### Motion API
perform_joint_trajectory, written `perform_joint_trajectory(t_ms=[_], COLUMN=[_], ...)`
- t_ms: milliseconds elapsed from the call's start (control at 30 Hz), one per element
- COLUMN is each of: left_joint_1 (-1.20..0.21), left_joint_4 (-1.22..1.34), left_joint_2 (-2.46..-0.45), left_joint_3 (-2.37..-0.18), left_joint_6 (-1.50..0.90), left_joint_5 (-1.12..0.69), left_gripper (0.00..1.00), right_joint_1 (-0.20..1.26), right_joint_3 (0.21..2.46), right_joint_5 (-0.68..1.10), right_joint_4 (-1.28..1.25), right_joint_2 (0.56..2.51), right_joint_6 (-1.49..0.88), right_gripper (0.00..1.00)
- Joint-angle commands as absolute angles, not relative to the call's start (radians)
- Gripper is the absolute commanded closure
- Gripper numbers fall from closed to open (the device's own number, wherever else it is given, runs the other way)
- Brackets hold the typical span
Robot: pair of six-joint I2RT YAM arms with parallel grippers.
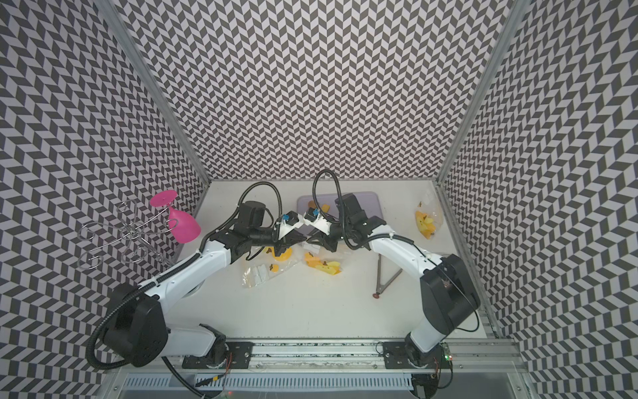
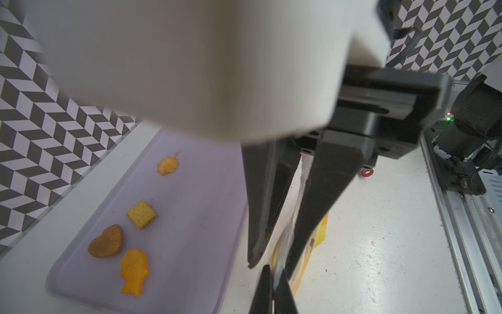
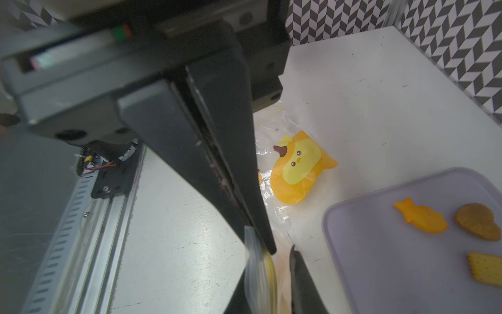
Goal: Put the cookies into a resealable bag to prevent moisture
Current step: Close the ziploc bag at the center of the board.
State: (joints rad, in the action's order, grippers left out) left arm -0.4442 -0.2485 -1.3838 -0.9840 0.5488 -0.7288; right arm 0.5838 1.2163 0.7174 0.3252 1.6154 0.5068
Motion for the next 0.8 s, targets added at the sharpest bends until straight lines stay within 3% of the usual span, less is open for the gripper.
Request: perform_joint_trajectory(t_ms=[0, 33, 100, 167, 233, 267, 300, 333, 367, 400, 433, 467, 533, 600, 667, 700, 733, 767], left_joint_1=[-0.448, -0.447, -0.447, -0.447, -0.447, -0.446, -0.446, -0.447, -0.447, -0.447, -0.446, -0.447, -0.447, -0.447, -0.448, -0.447, -0.447, -0.447], left_joint_4=[-0.261, -0.261, -0.259, -0.258, -0.257, -0.255, -0.253, -0.253, -0.252, -0.25, -0.25, -0.25, -0.249, -0.249, -0.249, -0.249, -0.247, -0.247], left_joint_2=[-1.37, -1.368, -1.368, -1.368, -1.368, -1.368, -1.367, -1.366, -1.366, -1.366, -1.366, -1.367, -1.366, -1.368, -1.368, -1.368, -1.368, -1.368], left_joint_3=[-1.014, -1.014, -1.012, -1.015, -1.012, -1.012, -1.011, -1.011, -1.009, -1.009, -1.009, -1.009, -1.008, -1.008, -1.007, -1.006, -1.006, -1.006], left_joint_6=[0.568, 0.568, 0.568, 0.565, 0.563, 0.563, 0.562, 0.561, 0.562, 0.562, 0.56, 0.561, 0.56, 0.56, 0.56, 0.559, 0.559, 0.558], left_joint_5=[-0.746, -0.745, -0.743, -0.738, -0.731, -0.729, -0.727, -0.725, -0.726, -0.725, -0.724, -0.723, -0.718, -0.714, -0.711, -0.708, -0.705, -0.701], left_gripper=[1.0, 1.0, 1.0, 1.0, 1.0, 1.0, 1.0, 1.0, 1.0, 1.0, 1.0, 1.0, 1.0, 1.0, 1.0, 1.0, 1.0, 1.0], right_joint_1=[0.592, 0.592, 0.592, 0.591, 0.591, 0.591, 0.591, 0.591, 0.589, 0.589, 0.589, 0.589, 0.588, 0.587, 0.585, 0.585, 0.583, 0.582], right_joint_3=[1.213, 1.217, 1.222, 1.221, 1.225, 1.228, 1.22, 1.208, 1.197, 1.192, 1.19, 1.185, 1.168, 1.164, 1.155, 1.142, 1.131, 1.126], right_joint_5=[0.77, 0.772, 0.734, 0.712, 0.699, 0.672, 0.656, 0.647, 0.641, 0.636, 0.629, 0.614, 0.605, 0.613, 0.59, 0.582, 0.58, 0.586], right_joint_4=[0.241, 0.257, 0.276, 0.299, 0.34, 0.348, 0.35, 0.345, 0.341, 0.345, 0.351, 0.346, 0.341, 0.351, 0.345, 0.334, 0.328, 0.33], right_joint_2=[1.596, 1.597, 1.598, 1.594, 1.595, 1.595, 1.591, 1.583, 1.575, 1.57, 1.567, 1.563, 1.548, 1.54, 1.529, 1.518, 1.506, 1.499], right_joint_6=[0.511, 0.519, 0.516, 0.521, 0.535, 0.531, 0.53, 0.531, 0.527, 0.526, 0.528, 0.523, 0.518, 0.523, 0.514, 0.508, 0.507, 0.507], right_gripper=[1.0, 1.0, 0.76, 1.0, 1.0, 0.86, 0.65, 0.7, 0.95, 1.0, 0.99, 0.85, 1.0, 1.0, 0.76, 0.84, 1.0, 1.0])
